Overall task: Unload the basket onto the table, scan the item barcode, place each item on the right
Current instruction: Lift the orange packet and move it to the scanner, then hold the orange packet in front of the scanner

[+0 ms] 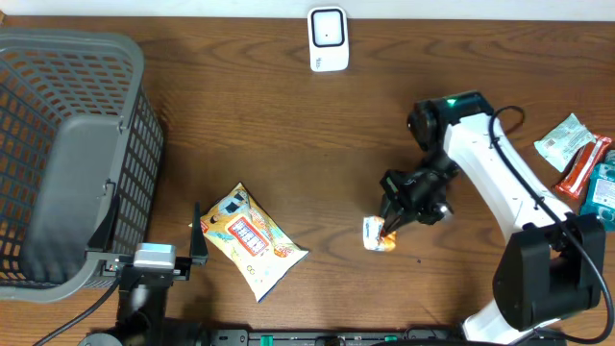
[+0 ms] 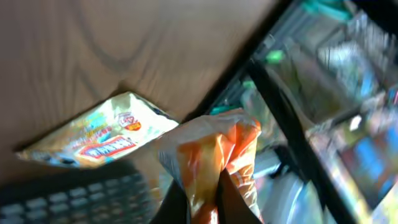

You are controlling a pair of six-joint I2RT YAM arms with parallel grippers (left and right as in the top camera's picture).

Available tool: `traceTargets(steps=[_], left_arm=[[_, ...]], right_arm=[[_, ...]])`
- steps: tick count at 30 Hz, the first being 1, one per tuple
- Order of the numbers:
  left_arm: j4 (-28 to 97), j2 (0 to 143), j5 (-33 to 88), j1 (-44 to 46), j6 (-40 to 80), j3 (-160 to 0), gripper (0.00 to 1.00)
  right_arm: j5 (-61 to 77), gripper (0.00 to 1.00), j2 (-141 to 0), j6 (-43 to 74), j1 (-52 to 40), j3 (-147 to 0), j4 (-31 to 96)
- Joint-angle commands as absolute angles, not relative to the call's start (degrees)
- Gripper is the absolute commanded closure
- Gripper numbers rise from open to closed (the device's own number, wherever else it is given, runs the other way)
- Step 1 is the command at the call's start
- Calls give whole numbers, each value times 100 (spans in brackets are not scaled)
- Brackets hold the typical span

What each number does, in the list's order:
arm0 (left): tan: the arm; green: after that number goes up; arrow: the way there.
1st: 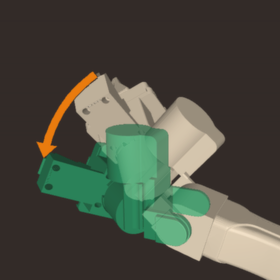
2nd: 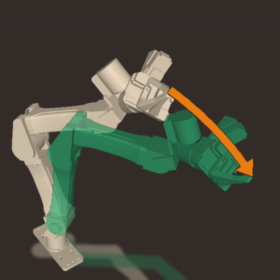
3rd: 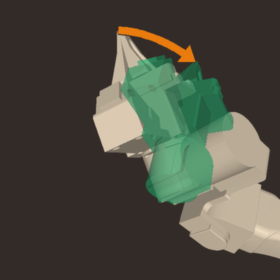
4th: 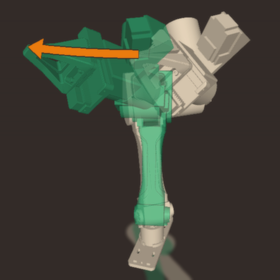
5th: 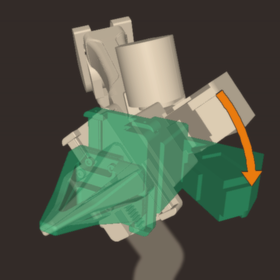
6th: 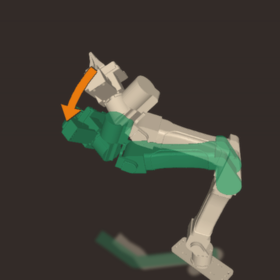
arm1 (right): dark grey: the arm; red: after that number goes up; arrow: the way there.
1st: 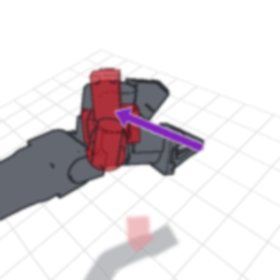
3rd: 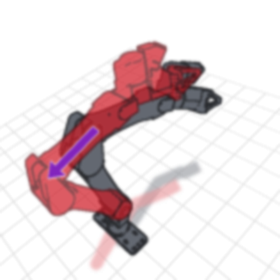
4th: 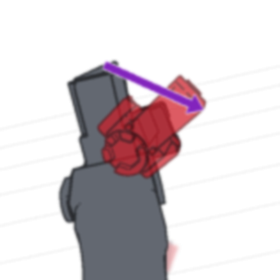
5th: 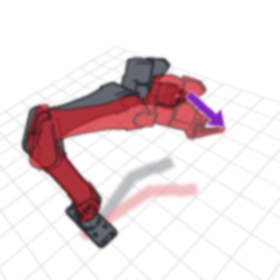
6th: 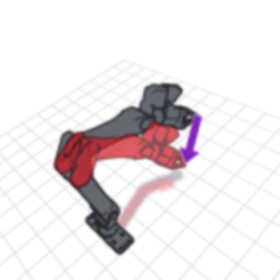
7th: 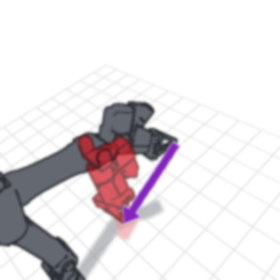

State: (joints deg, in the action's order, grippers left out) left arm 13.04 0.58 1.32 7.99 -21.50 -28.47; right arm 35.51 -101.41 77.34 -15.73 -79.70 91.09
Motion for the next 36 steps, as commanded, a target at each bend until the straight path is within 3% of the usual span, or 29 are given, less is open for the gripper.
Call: traceTargets(steps=[1,3,15,22,26,36], left_arm=[[1280,14,99,819,-2244,-2834,0],[1278,14,99,819,-2244,-2834,0],[1278,14,99,819,-2244,-2834,0],[1280,14,99,941,-2241,-2834,0],[1280,14,99,1033,-2244,-2834,0],[1299,14,99,1039,-2244,-2834,0]], right_arm=[[3247,99,-10195,6451,-1597,-7975,8156],[2858,99,-10202,6598,-1627,-7975,6654],[78,99,-10307,7441,-2377,-7975,1424],[-224,98,-11511,8038,-2324,-8051,-1833],[-222,98,-12411,8355,-2185,-8739,-2226],[-242,98,-14302,8359,-2056,-11458,-1619]])
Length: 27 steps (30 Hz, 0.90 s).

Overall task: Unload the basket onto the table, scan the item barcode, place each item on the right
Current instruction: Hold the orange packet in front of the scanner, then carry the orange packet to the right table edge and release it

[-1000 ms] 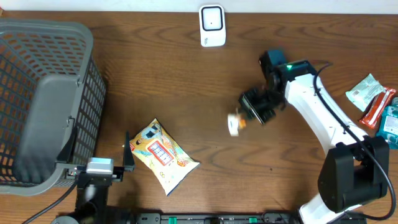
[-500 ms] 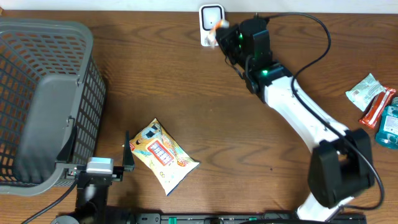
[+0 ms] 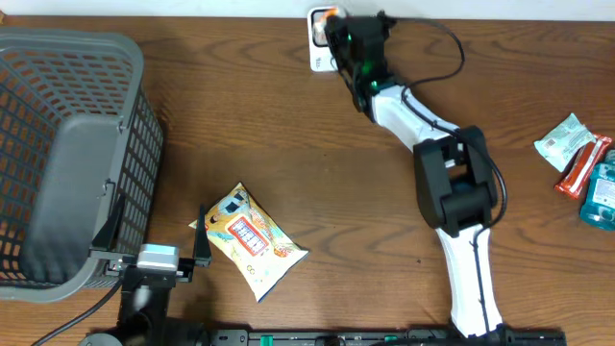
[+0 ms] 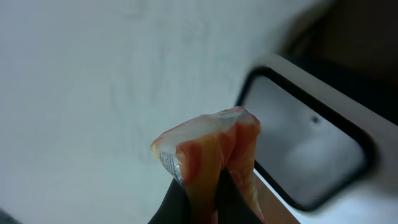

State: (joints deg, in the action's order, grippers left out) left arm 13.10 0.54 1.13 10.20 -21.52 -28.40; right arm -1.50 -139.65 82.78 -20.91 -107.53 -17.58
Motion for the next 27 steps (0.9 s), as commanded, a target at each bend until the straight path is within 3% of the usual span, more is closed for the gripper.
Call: traceTargets(steps=[1,6,14,19,22,27], left_arm=[[1299,14,99,1039,-2244,-2834,0],[1302,14,99,1039,-2244,-2834,0],[1321,14,99,1039,-2244,-2834,0],[1323,14,99,1039,-2244,-2834,0],[1321,14,97,1039,-2244,-2834,0],[1321,14,99,1039,-2244,-2834,0]], right_arm=[[-198,98,-14431,8401,-2056,-11649,-1527],[-80,99,-14691,8340,-2058,-11944,-1243],[670,98,-14250,6237,-2045,-11985,-849],[150,99,-13277,5218,-1894,-11985,1256],[-1555,99,-12556,5006,-1594,-11985,3138],[-2939,99,-11950,3983,-827,-11985,4755]])
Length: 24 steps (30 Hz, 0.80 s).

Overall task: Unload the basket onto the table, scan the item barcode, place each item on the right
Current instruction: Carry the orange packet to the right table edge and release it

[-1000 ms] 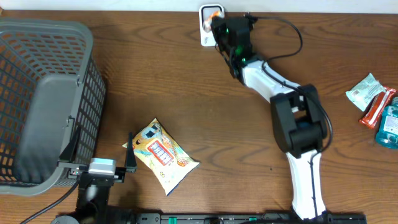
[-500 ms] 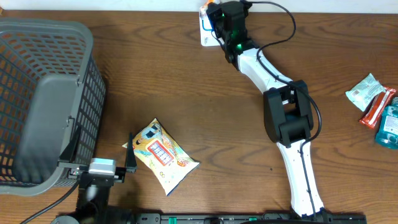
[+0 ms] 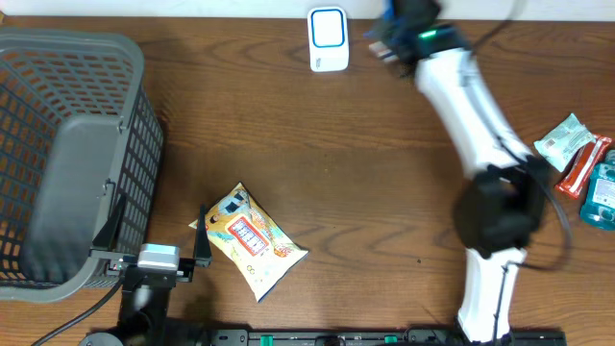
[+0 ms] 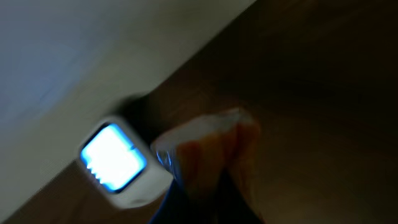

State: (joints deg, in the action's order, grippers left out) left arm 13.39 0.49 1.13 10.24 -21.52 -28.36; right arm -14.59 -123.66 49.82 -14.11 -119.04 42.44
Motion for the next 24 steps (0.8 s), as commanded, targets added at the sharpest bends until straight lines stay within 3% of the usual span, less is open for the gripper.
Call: traceTargets(steps=[1,6,14,15,17,19,20,24], left_arm=[[1321,14,99,1039,-2244,-2834,0],[1323,14,99,1039,-2244,-2834,0],[1413,16,99,1039,-2244,-2834,0],[1426,16,99,1039,-2244,-2834,0],[1439,16,99,1039,-2244,-2834,0],[1450,16,99,1039,-2244,-2834,0],[1450,16,99,1039,-2244,-2834,0],[1441,16,99,1039,-2244,-2834,0]], right_arm=[[-3085,99,-11917,3739,-596,-11985,5035],[-3177,99,-12263,3118,1044,-11743,6005],[-1990,95,-13041,3122,2060,-11375,5916],[-1723,88,-13133,3120,2117,-11375,5876],[-1208,59,-13260,3116,2220,-11375,5826],[-858,7,-13225,3109,2257,-11417,5833],[-794,1,-13192,3094,2255,-11437,5841],[-287,1,-12597,3098,2178,-11531,5857]])
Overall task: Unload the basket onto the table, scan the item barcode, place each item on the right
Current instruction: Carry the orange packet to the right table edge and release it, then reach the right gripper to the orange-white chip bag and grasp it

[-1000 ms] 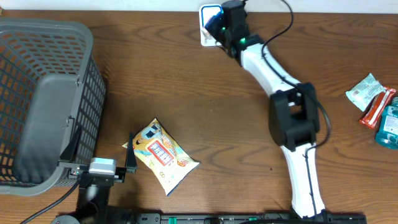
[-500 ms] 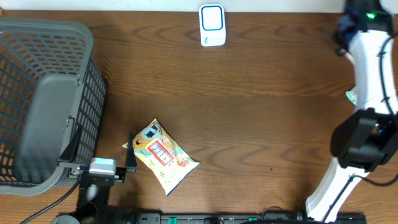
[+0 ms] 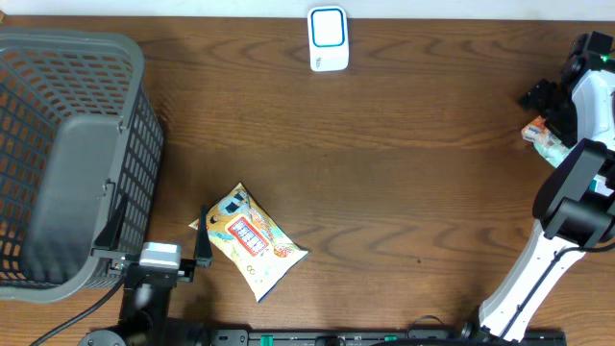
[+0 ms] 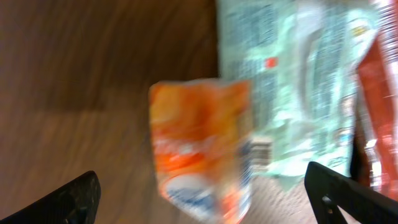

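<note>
The small orange packet (image 4: 202, 143) shows blurred on the wood between the fingers of my right gripper (image 4: 202, 190), touched by neither. That gripper is open, both black fingertips (image 4: 74, 198) far apart. In the overhead view the right gripper (image 3: 545, 104) is at the table's far right edge, with the orange packet (image 3: 531, 131) just below it. The white scanner (image 3: 328, 38) stands at the back centre, its screen blue. My left gripper (image 3: 197, 242) rests at the front left; its jaws cannot be made out.
A pale green packet (image 4: 298, 81) and a red one (image 4: 379, 93) lie right beside the orange packet. A yellow snack bag (image 3: 252, 240) lies at the front left, next to the left gripper. A large grey basket (image 3: 67, 154) fills the left side.
My right gripper was shut on the orange packet just right of the scanner. Now it is at the far right edge, open, and the packet is free beside the green packet.
My right gripper held the orange packet over the middle of the table. Then it held the packet up against the scanner. Then it was right of the scanner, whose screen was blue. Now the packet is let go at the right edge. The left arm stayed put.
</note>
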You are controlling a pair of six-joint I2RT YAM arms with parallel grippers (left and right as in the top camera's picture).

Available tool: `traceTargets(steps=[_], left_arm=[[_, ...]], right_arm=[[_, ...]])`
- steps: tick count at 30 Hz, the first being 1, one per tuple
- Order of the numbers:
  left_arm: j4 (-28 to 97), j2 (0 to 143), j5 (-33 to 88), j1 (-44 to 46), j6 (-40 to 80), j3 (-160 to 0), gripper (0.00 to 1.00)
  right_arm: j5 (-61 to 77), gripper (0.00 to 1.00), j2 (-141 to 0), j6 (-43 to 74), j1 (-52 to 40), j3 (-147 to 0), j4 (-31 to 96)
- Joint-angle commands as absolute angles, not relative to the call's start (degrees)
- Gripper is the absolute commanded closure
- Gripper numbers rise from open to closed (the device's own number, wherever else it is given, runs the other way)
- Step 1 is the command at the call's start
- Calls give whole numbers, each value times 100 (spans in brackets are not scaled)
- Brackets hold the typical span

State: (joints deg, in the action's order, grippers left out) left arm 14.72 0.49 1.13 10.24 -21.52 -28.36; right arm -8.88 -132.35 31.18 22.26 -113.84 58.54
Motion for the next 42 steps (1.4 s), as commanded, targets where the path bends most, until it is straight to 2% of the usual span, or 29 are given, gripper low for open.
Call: traceTargets(steps=[1,5,9,15,18,20,23,27,32,35,42], left_arm=[[1431,16,99,1039,-2244,-2832,0],[1422,16,99,1039,-2244,-2834,0],[1382,16,102,1039,-2244,-2834,0],[1330,16,99,1039,-2246,-2834,0],[1249,14,75,1039,-2248,-2834,0],[1227,14,34,1039,-2250,-2834,0],[1227,14,36,1039,-2250,-2834,0],[1229,14,36,1039,-2250,-2834,0],[1229,14,36,1039,-2250,-2834,0],[1229,14,36,1039,-2250,-2834,0],[1232,14,36,1039,-2250,-2834,0]], right_arm=[[-178,1,-12457,3098,2163,-11531,5857],[998,1,-11701,3096,1966,-11531,6036],[2209,1,-11432,3074,1444,-11528,6814],[3365,1,-11544,932,-250,-11192,7544],[3361,1,-11544,137,-1466,-10691,7365],[3356,1,-11544,89,-1949,-10418,7148],[3350,1,-11544,-97,-3166,-9712,6460],[3153,1,-11544,-95,-4158,-9336,5662],[1682,1,-11546,-91,-5389,-9220,4692],[784,1,-11546,-45,-5918,-8969,4180],[633,1,-11546,875,-6300,-8020,3177]])
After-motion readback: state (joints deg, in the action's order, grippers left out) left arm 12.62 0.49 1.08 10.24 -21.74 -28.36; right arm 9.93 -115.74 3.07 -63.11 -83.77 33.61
